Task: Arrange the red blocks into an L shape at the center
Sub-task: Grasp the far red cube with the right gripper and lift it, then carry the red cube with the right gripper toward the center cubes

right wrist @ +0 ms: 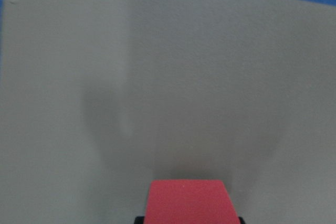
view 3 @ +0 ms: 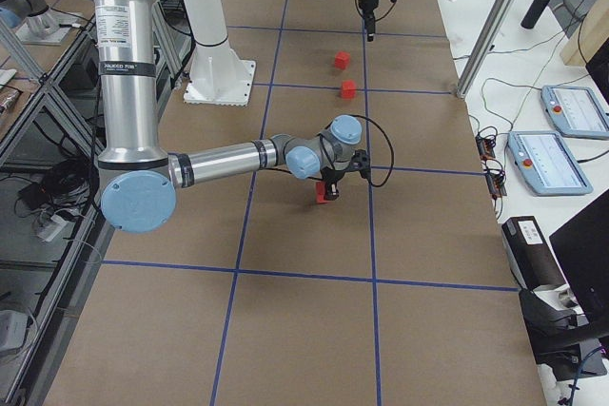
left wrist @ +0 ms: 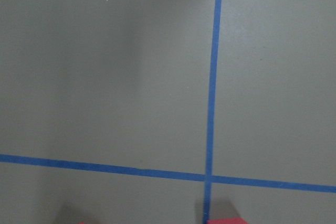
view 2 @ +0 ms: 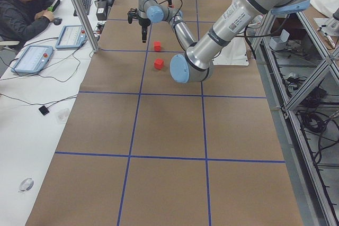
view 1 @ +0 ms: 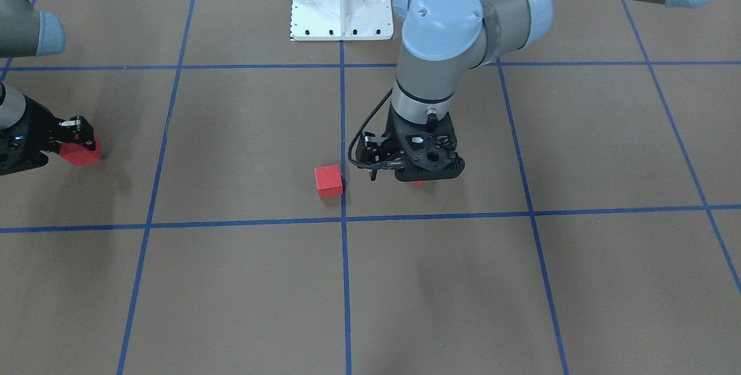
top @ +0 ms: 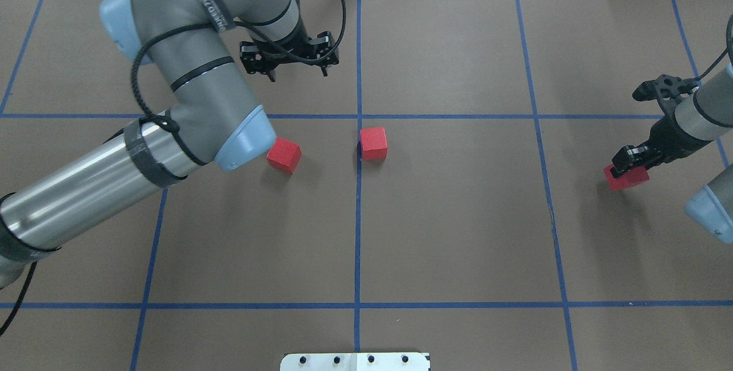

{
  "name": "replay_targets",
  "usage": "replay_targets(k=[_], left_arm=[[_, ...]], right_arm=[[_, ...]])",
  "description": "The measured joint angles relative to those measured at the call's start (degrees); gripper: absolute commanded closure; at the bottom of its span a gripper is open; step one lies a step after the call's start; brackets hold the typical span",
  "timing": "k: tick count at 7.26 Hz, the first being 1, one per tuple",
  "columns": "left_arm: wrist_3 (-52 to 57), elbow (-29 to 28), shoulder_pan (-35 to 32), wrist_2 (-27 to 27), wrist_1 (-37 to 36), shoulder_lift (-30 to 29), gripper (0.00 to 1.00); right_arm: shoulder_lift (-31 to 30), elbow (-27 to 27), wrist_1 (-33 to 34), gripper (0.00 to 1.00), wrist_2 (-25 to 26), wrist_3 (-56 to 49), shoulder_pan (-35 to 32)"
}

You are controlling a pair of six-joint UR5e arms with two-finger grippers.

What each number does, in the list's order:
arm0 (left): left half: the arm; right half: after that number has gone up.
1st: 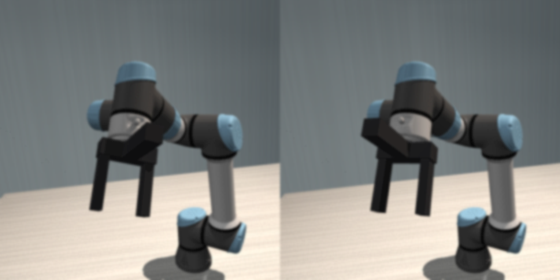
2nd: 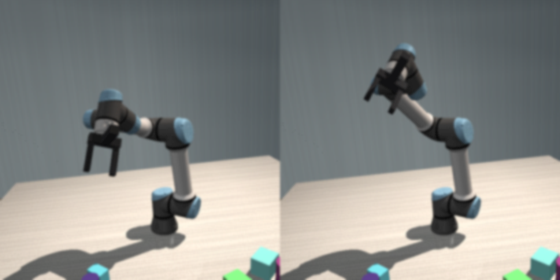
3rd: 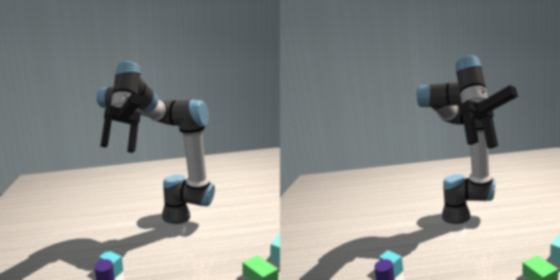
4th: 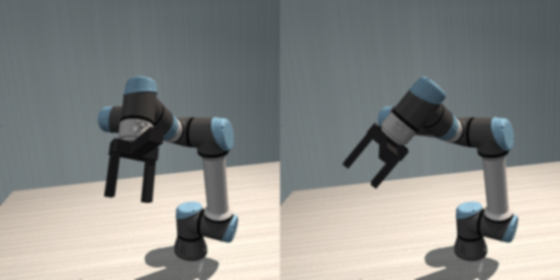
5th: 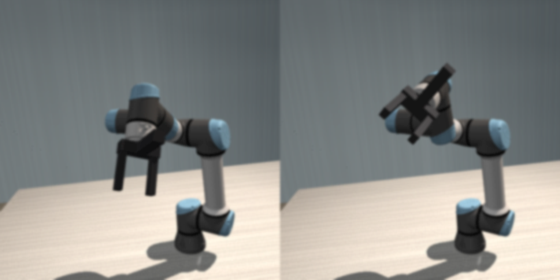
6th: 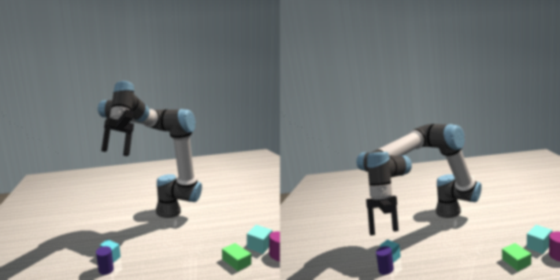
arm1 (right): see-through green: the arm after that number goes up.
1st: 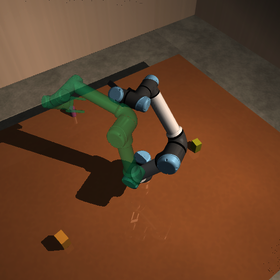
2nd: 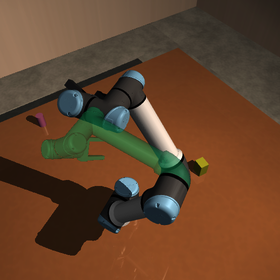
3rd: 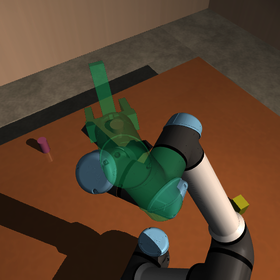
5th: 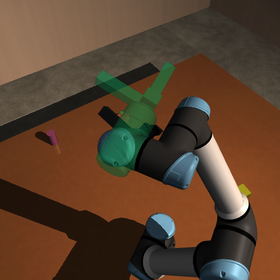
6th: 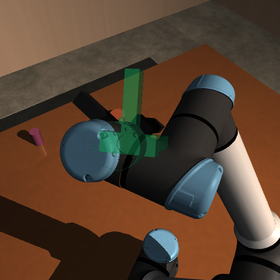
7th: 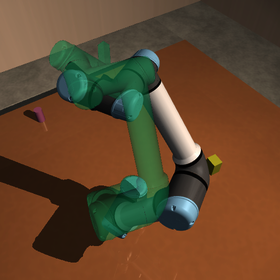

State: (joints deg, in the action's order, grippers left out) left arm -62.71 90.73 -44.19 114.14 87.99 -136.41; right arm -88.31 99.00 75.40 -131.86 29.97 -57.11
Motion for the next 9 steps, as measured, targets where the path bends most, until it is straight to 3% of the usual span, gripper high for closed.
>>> replay_targets(k=[2,4,7,9], left_arm=[[3.8,5.9,0.2,-0.1,0.2,8.6,0.0],[3.0,6.4,1.0,-0.3,0.5,10.5,0.0],[3.2,6.0,1.4,-0.4,1.5,10.8,0.0],[3.4,5.7,1.5,-0.4,2.6,10.4,0.0]], right_arm=[[5.2,6.4,12.9,1.0,-0.7,0.1,-2.1],[14.1,10.8,27.6,1.0,-0.6,1.2,-2.0],[23.5,11.4,32.7,1.0,0.7,12.8,5.4],[27.8,10.8,32.7,1.0,5.2,19.4,13.9]])
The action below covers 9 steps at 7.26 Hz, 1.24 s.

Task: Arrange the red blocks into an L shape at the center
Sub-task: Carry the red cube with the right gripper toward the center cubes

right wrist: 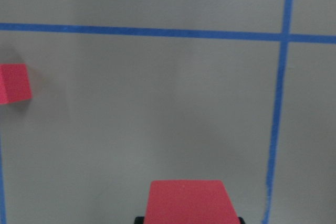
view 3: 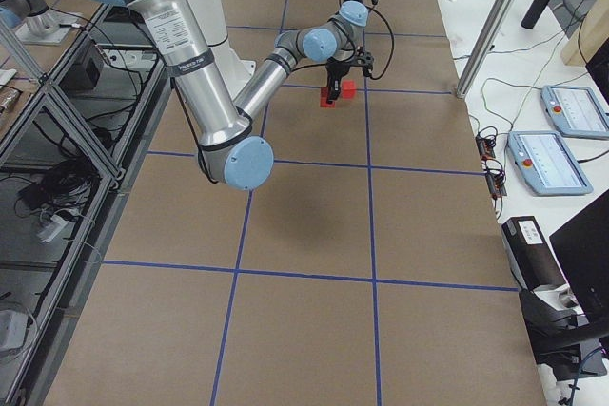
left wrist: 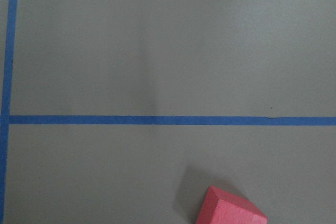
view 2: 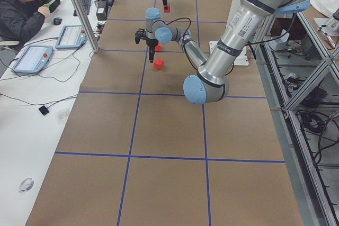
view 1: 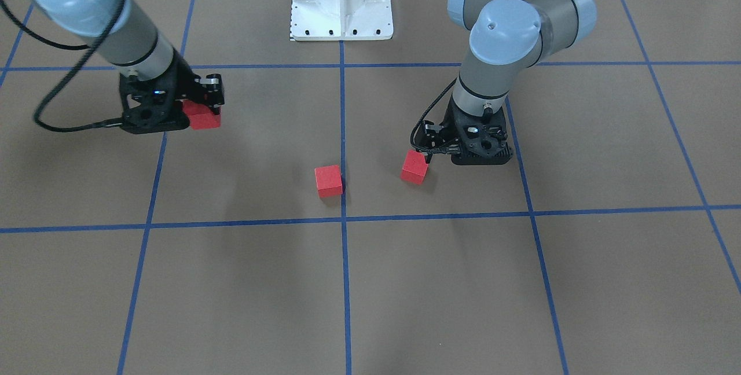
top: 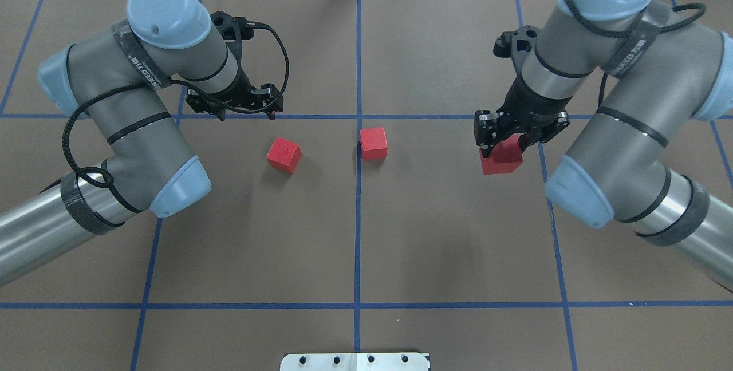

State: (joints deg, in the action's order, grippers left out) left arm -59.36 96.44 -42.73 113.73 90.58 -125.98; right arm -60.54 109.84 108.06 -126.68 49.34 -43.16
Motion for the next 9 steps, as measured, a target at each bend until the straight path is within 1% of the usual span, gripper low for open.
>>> replay_targets(k=[1,2,3,4,5,6,7,9], left_arm=[[0.0,-0.1,0.0,0.0,0.7,-0.1,0.0],[0.1,-0.3,-0.1,0.0,1.1,-0.1,0.0],[0.1,-0.5,-0.1,0.0,1.3,-0.1,0.0],[0.1,-0.7,-0.1,0.0,1.4,-0.1,0.0],[0.5,-0.8,-0.3,0.0,1.4,-0.1,0.0],[0.9,-0.8,-0.6,0.0,1.4,-0.1,0.0],[1.3,-0.8,-0.8,0.0,1.4,-0.1,0.0],[1.5,-0.8,-1.1,0.0,1.4,-0.1,0.0]], right_arm=[[2.4,-1.7,-0.5,1.0,3.1,3.1,4.3],[6.1,-5.5,-1.7,1.0,5.2,6.2,7.4],[9.8,-10.6,-4.2,1.0,6.5,8.7,9.4],[12.1,-15.3,-8.1,1.0,7.7,10.6,10.7],[13.7,-18.8,-11.4,1.0,8.4,11.8,11.5],[15.6,-21.6,-13.0,1.0,8.7,12.2,12.0],[17.2,-23.9,-13.6,1.0,8.8,12.3,12.2],[18.4,-26.3,-14.6,1.0,8.9,12.6,12.1]])
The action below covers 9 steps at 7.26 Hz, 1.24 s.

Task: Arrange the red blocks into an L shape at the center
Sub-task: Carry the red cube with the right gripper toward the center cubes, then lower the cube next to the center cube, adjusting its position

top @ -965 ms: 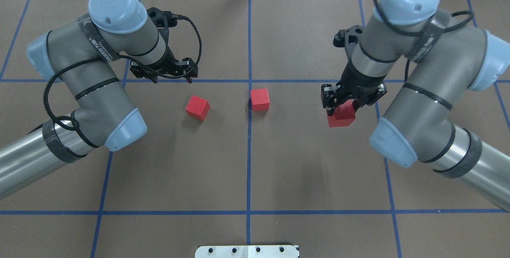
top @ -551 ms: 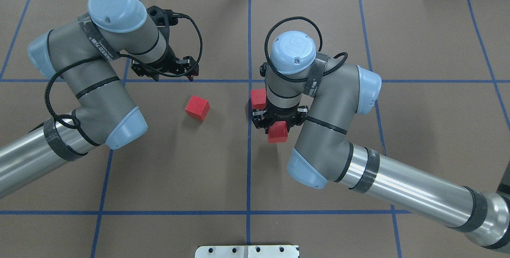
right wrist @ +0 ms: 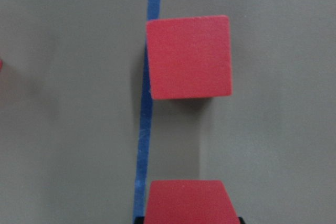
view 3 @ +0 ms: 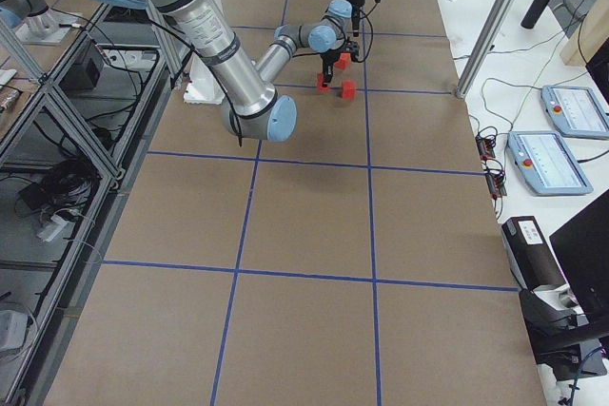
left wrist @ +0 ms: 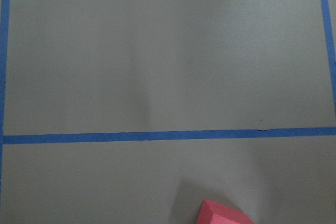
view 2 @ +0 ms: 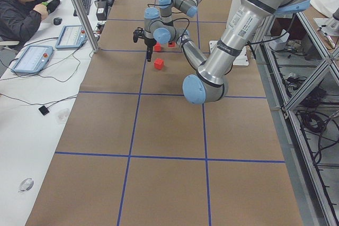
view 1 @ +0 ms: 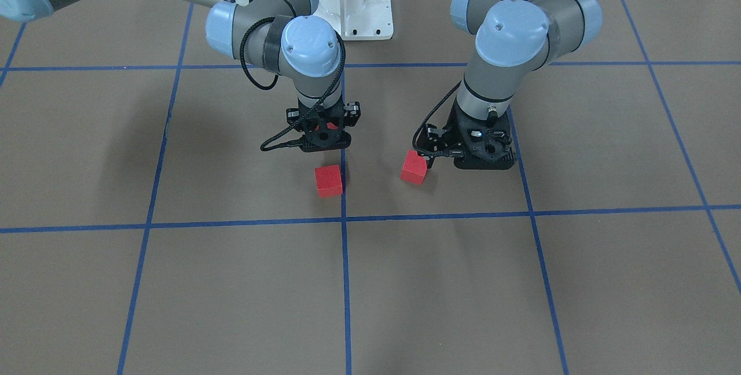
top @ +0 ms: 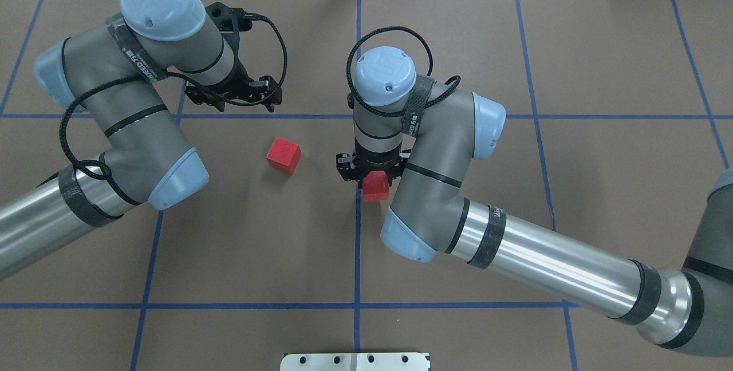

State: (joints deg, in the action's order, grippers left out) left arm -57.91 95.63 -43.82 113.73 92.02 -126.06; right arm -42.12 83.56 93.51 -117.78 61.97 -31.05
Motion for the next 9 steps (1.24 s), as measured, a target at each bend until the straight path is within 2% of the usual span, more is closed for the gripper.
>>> replay_targets(k=[4,9], left_arm=[[0.0,0.0,-0.3,0.0,0.0,0.0,0.0],[0.1,-0.4,-0.3,0.1,0.0,0.1,0.0]], right_arm=[[0.6,-4.7,-5.4,1.0,0.0,4.2,-2.3],[3.3,-8.4,-5.8,1.0,0.0,3.8,-3.7]])
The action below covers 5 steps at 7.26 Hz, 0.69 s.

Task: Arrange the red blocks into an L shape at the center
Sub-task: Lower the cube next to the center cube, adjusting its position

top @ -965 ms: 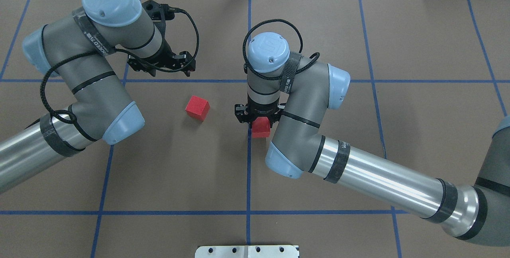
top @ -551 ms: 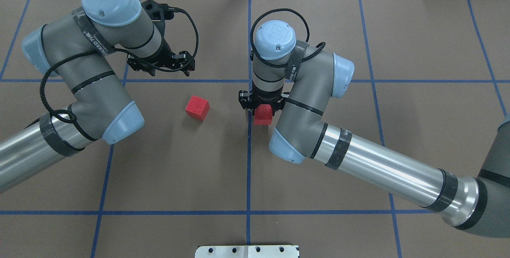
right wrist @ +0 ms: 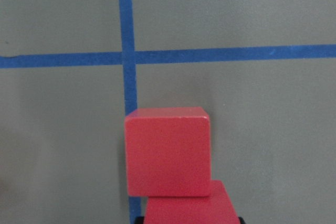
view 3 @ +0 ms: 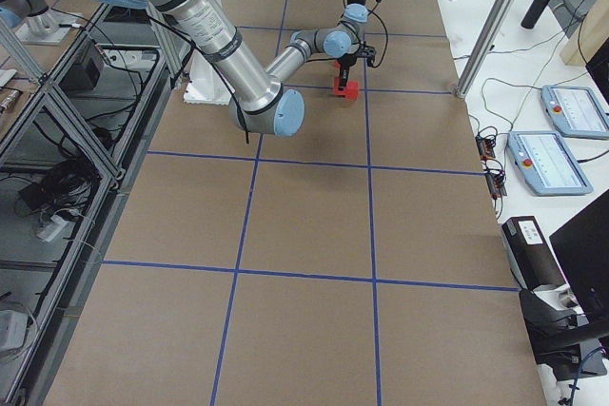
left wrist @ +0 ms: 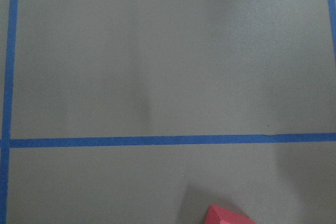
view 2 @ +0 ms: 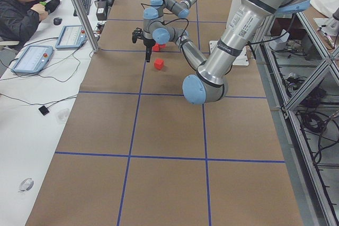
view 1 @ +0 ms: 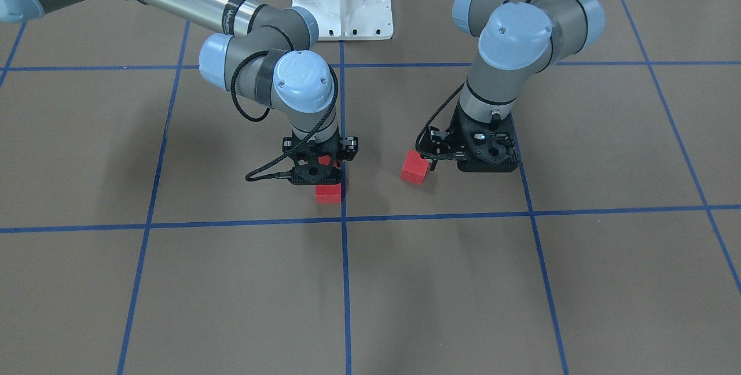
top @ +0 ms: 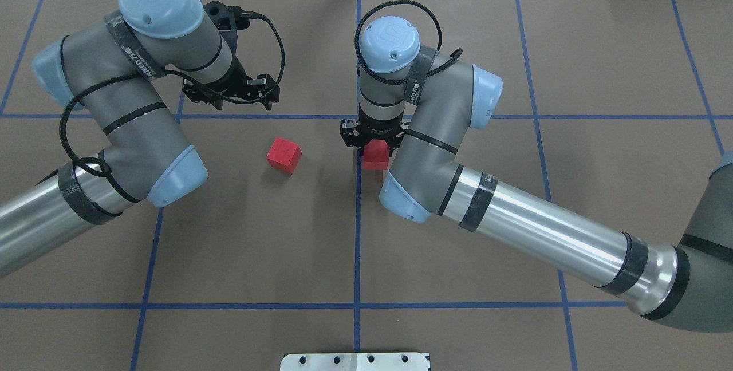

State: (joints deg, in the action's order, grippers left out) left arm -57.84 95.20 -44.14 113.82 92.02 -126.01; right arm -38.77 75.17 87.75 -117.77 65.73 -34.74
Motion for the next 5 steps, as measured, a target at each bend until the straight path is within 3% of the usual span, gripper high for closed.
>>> replay_targets(k=[5], left_arm=[[0.0,0.0,0.0,-0.1,0.0,0.2,0.0]], right_arm=[[1.6,-1.9,0.0,1.0,0.0,0.0,0.0]])
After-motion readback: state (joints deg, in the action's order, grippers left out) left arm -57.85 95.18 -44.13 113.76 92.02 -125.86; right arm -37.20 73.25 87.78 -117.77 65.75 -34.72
